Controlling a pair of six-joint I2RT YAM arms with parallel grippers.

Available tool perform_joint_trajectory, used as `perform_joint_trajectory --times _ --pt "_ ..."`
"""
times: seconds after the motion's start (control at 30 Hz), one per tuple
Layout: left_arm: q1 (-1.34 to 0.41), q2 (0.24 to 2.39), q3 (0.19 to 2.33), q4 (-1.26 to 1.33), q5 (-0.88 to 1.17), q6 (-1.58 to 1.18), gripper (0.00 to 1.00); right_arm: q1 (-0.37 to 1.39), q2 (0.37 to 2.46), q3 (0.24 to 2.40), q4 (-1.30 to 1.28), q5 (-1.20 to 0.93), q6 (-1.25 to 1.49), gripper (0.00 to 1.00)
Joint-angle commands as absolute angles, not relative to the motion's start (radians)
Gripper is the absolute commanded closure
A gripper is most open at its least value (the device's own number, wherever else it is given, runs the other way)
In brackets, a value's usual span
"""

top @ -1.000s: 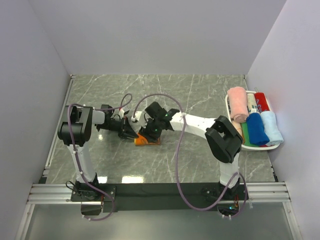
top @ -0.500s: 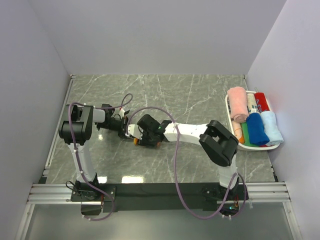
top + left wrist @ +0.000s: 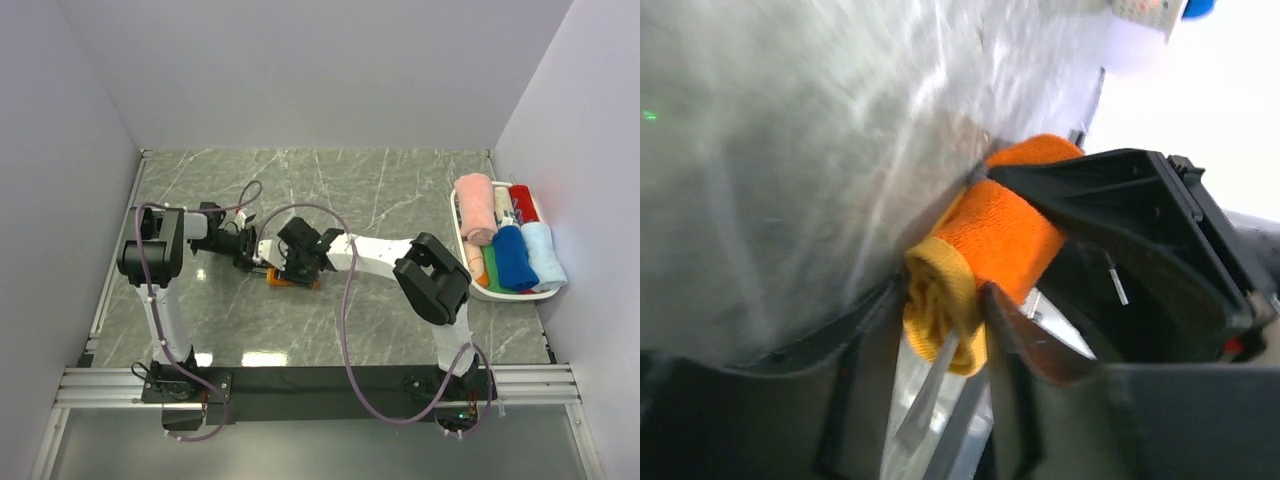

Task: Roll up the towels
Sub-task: Place the rolled towel into the container

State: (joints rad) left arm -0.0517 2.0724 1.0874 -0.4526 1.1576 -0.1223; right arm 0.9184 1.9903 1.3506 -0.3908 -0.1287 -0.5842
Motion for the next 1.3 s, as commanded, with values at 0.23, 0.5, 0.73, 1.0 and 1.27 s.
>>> perform_joint_trajectory --times 0.23,0.5,0.73,1.0,1.27 --pt "0.028 1.901 1.184 -0.459 1.039 -0.011 0.46 0.674 1.866 1.349 -0.569 -0.413 -0.255 1.00" --pt "0.020 1.792 1.157 -0.411 1.003 0.015 0.45 0.440 1.516 1.100 -0.574 -0.460 -0.167 1.00" --pt "-0.020 1.747 1.193 -0.422 0.970 0.025 0.45 0.132 1.171 0.965 -0.742 -0.453 -0.213 1.00" --pt "-0.058 1.738 1.184 -0.374 0.968 -0.040 0.45 -0.299 1.017 1.002 -0.931 -0.411 -0.435 1.00" --pt "-0.063 1.735 1.147 -0.331 0.960 -0.058 0.45 -0.503 1.028 1.017 -0.882 -0.214 -0.538 1.00"
